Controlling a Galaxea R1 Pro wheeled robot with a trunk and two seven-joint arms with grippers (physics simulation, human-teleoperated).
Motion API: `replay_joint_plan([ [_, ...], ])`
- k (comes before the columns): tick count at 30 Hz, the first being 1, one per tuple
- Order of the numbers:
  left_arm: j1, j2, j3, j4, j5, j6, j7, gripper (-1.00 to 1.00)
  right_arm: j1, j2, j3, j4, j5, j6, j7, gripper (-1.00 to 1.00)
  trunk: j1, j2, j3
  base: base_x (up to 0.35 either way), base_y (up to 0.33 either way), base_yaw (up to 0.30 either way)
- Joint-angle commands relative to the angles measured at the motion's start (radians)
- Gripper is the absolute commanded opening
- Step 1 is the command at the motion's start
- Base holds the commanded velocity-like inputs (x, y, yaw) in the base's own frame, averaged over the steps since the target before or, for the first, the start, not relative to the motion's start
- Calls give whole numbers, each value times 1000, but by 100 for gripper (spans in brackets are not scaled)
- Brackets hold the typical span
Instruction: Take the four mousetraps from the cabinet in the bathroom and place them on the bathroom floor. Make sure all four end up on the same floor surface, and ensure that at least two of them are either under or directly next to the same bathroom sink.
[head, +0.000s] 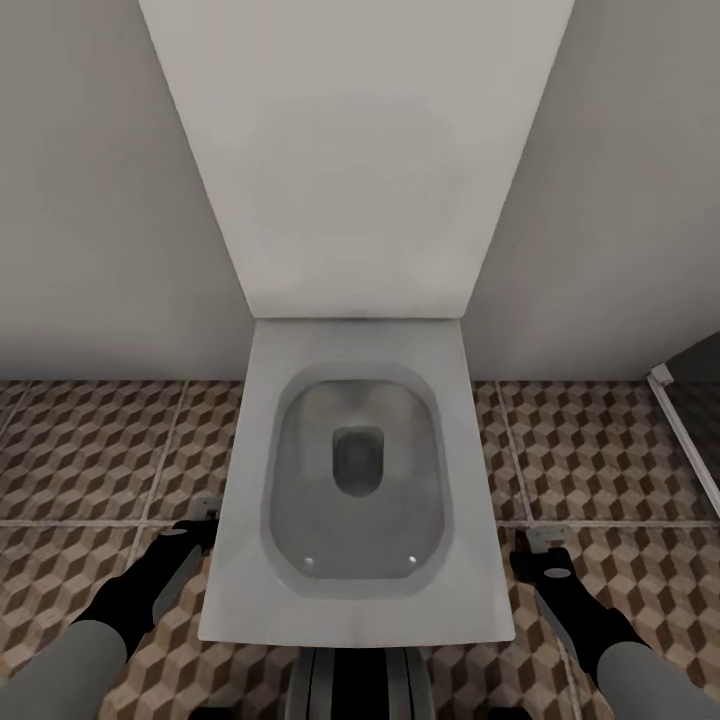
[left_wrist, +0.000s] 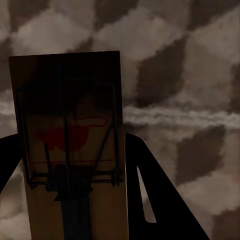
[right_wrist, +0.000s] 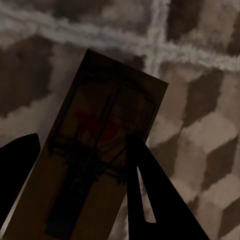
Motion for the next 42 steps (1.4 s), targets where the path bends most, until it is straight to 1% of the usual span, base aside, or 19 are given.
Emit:
replay_joint_plan([
  [1,0,2,-7,-2,7,4,9,-100,0,-1,8,-2,6,9,-7,-100,0,0,-1,0,0,0],
  [2,0,2,-7,-2,7,4,9,-100,0,-1,8,-3,6,9,-7,-100,0,0,-1,0,0,0],
  [11,0,0,-8,-2,6,4,11,-100,0,-1,8,-3,6,9,-7,-100,4,-2,-35,0,0,0],
  [42,0,0,-9,-5,6,4,11,-100,0,-1,6,-5,3,12,-7,-100,4,-2,-35,0,0,0],
])
